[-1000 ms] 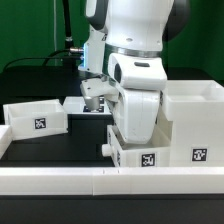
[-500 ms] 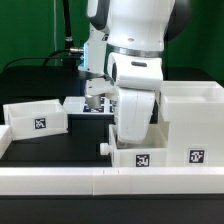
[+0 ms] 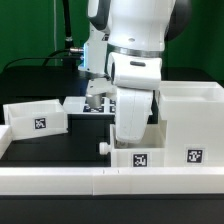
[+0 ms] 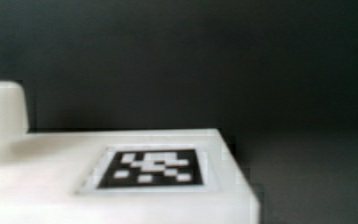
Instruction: Assemble drawer
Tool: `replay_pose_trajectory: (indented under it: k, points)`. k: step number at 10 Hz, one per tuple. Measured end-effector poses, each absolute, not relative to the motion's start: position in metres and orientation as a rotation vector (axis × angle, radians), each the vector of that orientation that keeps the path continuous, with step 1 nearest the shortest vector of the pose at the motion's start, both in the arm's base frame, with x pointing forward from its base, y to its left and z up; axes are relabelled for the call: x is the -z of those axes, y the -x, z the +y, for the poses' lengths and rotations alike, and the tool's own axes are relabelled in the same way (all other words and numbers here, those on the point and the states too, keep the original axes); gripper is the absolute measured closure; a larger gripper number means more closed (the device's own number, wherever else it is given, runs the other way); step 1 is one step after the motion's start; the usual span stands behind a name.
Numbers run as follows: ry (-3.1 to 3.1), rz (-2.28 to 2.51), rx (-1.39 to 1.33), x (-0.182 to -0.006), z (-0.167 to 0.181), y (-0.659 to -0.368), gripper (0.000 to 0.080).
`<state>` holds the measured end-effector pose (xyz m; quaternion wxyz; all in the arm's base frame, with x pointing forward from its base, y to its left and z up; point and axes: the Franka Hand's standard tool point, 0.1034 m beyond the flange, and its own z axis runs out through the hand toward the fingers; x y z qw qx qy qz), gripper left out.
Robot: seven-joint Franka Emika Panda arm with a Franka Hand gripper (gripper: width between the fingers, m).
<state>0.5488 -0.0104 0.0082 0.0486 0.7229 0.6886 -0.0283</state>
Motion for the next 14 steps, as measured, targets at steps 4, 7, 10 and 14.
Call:
replay_pose_trajectory:
  k: [4, 7, 10, 14]
  points:
    - [-2.285, 2.008, 0.074, -0.008, 0.000, -0.549, 0.0761]
    - [-2.310, 1.980, 0.076, -0.008, 0.001, -0.549, 0.0761]
    - [-2.288, 2.007, 0.079, -0.008, -0.001, -0.548, 0.0761]
    - [-2.265, 2.023, 0.090, -0.023, -0.001, -0.553, 0.0328]
